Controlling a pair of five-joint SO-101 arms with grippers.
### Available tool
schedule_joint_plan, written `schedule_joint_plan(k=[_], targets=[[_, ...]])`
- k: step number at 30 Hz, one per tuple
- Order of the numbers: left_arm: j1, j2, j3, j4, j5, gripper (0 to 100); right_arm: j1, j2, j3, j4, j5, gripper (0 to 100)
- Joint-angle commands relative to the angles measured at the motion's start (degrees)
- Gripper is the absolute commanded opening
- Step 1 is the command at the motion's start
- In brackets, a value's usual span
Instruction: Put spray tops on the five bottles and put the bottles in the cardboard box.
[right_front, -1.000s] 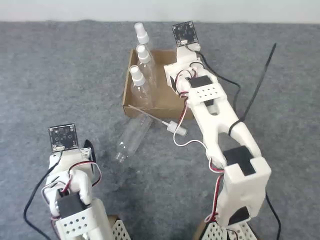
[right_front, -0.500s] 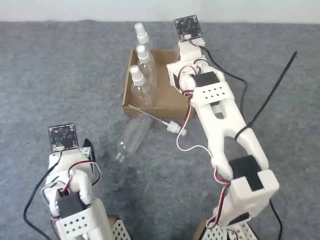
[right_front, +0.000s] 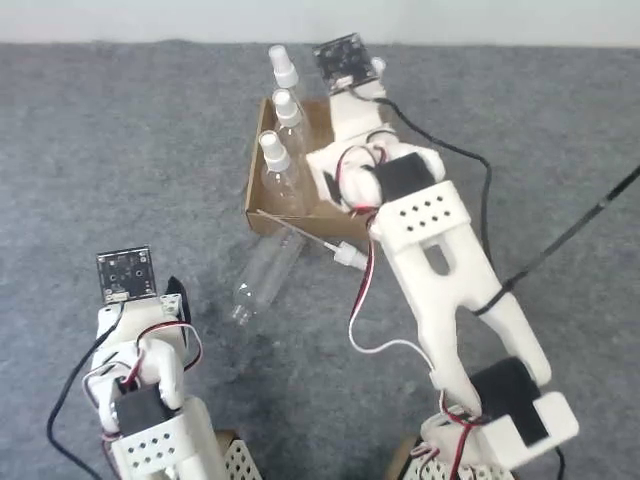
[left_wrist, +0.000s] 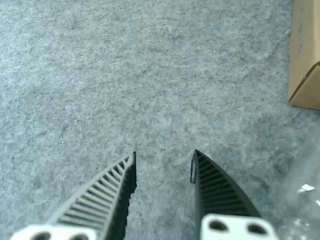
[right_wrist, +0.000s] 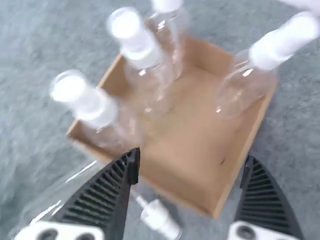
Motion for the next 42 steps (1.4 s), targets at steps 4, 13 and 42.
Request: schedule_joint_plan(k=[4,13,42], targets=[[-0.2,-0.5,-0.5,-2.0,-0.5,17,-6.0,-7.2,-3.2,7.9,-0.3,27.0],[-0.2,-0.5,-0.1,-2.1,-0.5,17,-14.1,-6.5,-1.0,8.8,-0.3,23.1],[-0.2,-0.5,0.0,-2.1,-0.5,17,-18.0,16.4,6.2,-13.5,12.9,12.9]])
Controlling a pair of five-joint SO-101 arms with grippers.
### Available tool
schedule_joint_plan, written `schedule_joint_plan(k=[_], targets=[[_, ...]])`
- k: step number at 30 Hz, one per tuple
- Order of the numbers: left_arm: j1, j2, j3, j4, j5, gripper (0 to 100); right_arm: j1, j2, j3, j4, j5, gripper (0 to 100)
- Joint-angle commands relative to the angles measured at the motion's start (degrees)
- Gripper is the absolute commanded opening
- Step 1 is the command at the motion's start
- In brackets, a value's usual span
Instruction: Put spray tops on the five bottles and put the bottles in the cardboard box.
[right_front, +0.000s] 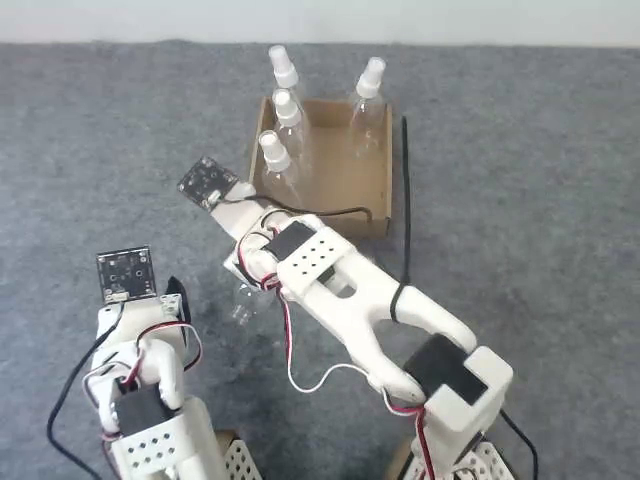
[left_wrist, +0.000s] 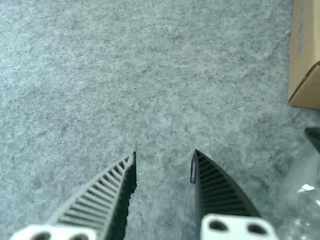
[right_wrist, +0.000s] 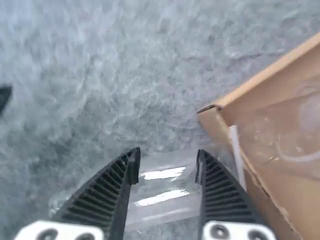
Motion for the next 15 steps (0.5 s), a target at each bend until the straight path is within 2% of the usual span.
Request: schedule_joint_plan(k=[1,8,15], targets=[[-0.2,-0.5,0.0,-2.1,-0.5,17,1.5,-0.7,-5.3,5.1,2.0,12.9],[-0.2,-0.5,0.0,-2.1,-0.5,17,4.9,-0.3,-10.1,18.4,2.9,12.9],[-0.2,-0.5,0.0,-2.1,-0.5,17,5.0,-0.5,-11.4,30.1,12.3,12.9]])
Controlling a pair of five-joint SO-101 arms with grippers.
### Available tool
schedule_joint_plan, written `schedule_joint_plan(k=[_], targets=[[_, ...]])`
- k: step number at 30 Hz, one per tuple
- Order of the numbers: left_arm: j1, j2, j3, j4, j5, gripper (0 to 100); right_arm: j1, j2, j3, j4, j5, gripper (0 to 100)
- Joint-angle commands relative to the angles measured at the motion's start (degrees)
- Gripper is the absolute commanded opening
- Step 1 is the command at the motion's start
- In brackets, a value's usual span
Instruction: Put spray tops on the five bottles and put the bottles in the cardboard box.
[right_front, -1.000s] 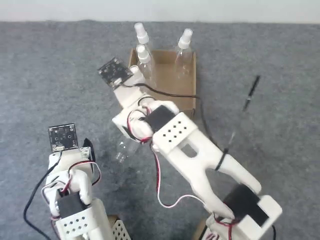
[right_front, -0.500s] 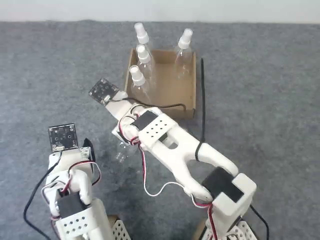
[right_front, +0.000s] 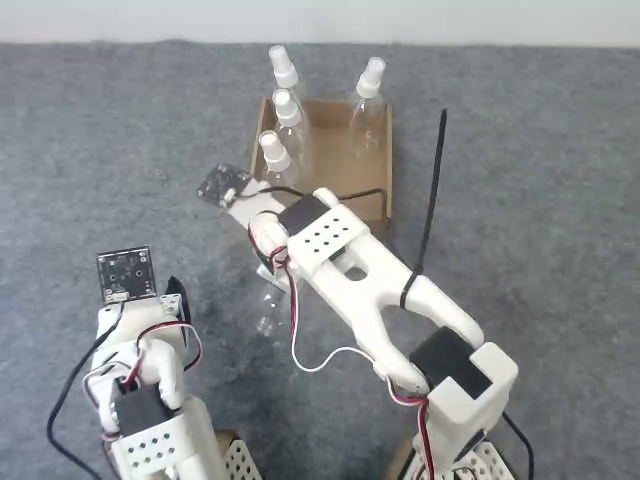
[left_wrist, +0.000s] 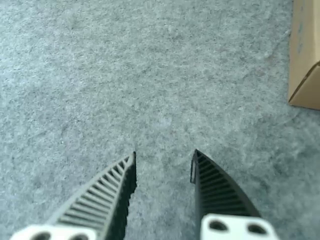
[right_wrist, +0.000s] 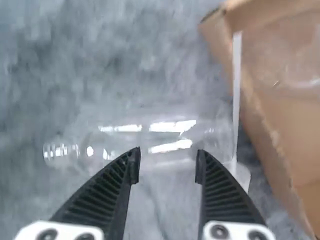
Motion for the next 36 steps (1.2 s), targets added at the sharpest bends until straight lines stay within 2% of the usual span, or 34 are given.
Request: schedule_joint_plan(k=[1,7,14,22,29,36], targets=[[-0.2,-0.5,0.0,-2.1,-0.5,17,0.9,-0.9,-3.5,4.6,3.9,12.9],[-0.2,-0.5,0.0,-2.1,-0.5,17,1.8,-1.1,-5.6,7.3,4.0,12.9],[-0.2,-0.5,0.0,-2.1,-0.6,17,1.5,-1.1,-13.2,16.3,4.7,13.8],[-0.2,-0.5,0.0,-2.1,-0.6,17,1.5,-1.1,-13.5,18.9,16.7,30.6],[-0.2,-0.5,0.0,-2.1,-0.6,17,-1.4,-0.6,-13.5,24.0,29.8,31.7],[-0.5,-0.5,0.1,-3.3,-0.6,17,-4.7,-0.5,-8.5,20.1,37.4,31.7]])
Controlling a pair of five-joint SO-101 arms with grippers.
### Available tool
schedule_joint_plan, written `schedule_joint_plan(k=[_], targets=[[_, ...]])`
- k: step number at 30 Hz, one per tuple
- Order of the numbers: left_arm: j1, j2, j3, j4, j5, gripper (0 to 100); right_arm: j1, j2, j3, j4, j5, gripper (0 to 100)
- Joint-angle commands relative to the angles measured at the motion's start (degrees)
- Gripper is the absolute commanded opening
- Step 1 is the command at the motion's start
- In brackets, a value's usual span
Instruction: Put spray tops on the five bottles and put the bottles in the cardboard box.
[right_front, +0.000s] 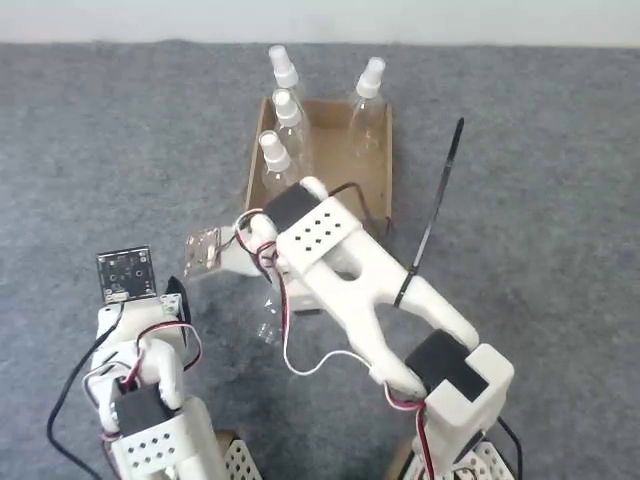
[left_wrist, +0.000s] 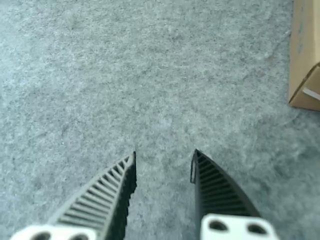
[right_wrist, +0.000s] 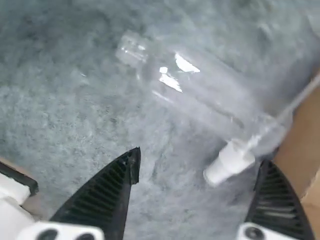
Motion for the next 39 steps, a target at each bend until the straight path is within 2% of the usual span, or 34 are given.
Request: schedule_joint_plan(k=[1,8,13,23,30,36,39], targets=[[-0.5,-0.5,0.1,-3.0,-0.5,17,-2.5,-0.6,1.7,-3.9,3.6,31.8],[-0.5,-0.5,0.1,-3.0,-0.5,17,-4.2,-0.5,8.4,-13.9,8.6,31.8],[-0.5,-0.5,0.1,-3.0,-0.5,17,-3.9,-0.4,12.3,-19.8,9.3,31.8],[-0.5,-0.5,0.1,-2.9,-0.5,17,-3.7,-0.4,18.5,-27.9,9.3,31.4],[-0.5,-0.5,0.1,-2.8,-0.5,17,-3.7,2.3,19.7,-29.1,9.3,31.0],[-0.5,-0.5,0.1,-2.8,-0.5,17,-3.7,5.1,17.8,-28.3,9.0,13.4],[-0.5,-0.5,0.1,-2.8,-0.5,17,-3.7,5.1,15.7,-24.7,8.9,9.4]])
